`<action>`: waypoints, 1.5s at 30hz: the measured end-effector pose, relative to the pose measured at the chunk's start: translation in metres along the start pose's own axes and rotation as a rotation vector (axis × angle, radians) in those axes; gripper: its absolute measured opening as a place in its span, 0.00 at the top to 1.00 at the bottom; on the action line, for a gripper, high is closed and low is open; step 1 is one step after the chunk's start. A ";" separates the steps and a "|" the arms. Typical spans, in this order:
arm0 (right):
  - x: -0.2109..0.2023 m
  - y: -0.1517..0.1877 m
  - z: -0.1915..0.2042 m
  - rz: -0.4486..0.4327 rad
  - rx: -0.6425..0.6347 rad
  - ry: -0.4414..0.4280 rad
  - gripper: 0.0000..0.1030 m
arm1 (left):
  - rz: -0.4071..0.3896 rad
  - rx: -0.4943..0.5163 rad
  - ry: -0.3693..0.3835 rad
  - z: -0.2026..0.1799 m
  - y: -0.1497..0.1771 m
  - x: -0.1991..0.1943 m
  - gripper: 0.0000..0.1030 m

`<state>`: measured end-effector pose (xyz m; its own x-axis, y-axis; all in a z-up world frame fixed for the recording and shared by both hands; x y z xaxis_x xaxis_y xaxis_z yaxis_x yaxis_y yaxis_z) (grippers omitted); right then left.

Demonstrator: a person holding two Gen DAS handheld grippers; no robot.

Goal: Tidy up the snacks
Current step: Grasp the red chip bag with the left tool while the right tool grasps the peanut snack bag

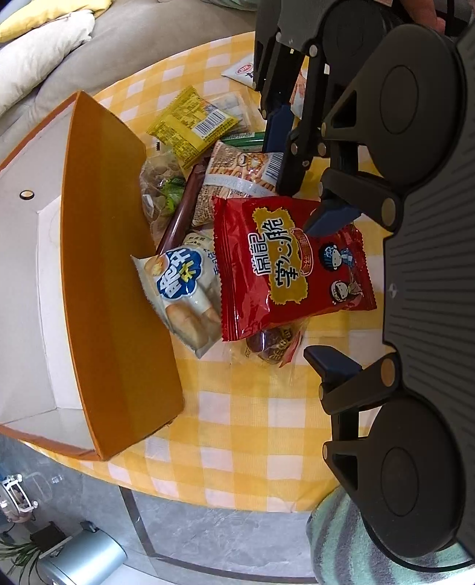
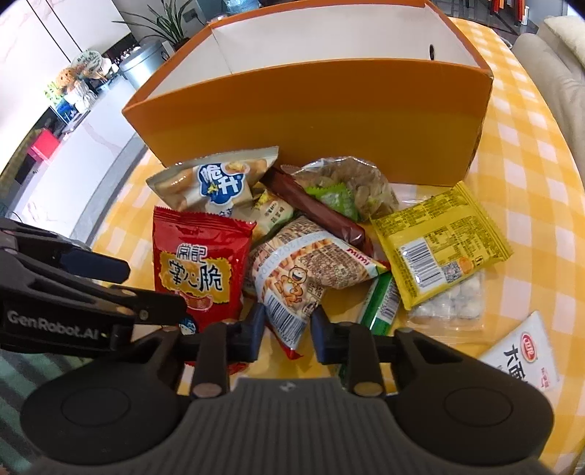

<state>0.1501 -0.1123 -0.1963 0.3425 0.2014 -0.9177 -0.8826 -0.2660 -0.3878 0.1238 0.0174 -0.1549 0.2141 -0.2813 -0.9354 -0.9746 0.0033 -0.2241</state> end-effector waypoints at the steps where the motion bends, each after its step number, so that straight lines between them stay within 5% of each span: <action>1: 0.000 0.000 0.001 -0.002 -0.010 0.000 0.83 | 0.005 -0.001 0.005 -0.001 0.000 0.001 0.21; 9: -0.008 0.003 0.000 0.001 -0.099 0.070 0.87 | 0.025 -0.001 0.010 -0.008 0.002 0.016 0.20; 16: -0.006 0.009 -0.008 -0.012 -0.106 0.053 0.87 | 0.016 0.052 -0.076 -0.018 0.000 0.029 0.21; 24: -0.007 0.014 -0.009 -0.026 -0.104 0.050 0.87 | 0.003 0.054 -0.090 -0.018 -0.003 0.034 0.22; 37: -0.007 0.014 -0.007 -0.040 -0.070 0.042 0.88 | -0.074 0.058 -0.045 -0.016 -0.004 0.013 0.66; 45: -0.018 0.015 -0.008 -0.052 -0.084 0.063 0.89 | -0.118 0.057 0.030 -0.018 -0.005 -0.013 0.82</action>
<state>0.1336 -0.1276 -0.1867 0.4095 0.1579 -0.8985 -0.8338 -0.3350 -0.4388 0.1245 0.0042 -0.1366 0.3239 -0.3114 -0.8934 -0.9373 0.0229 -0.3478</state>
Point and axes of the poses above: each gripper's, at about its wrist camera, not at the fingertips, and x roughly the way its jaws point, z to its left, y to its underside, the point moved 3 cm from there along x, roughly the way its jaws point, and after that the axes turned 13 degrees about y, right-handed, at the moved point
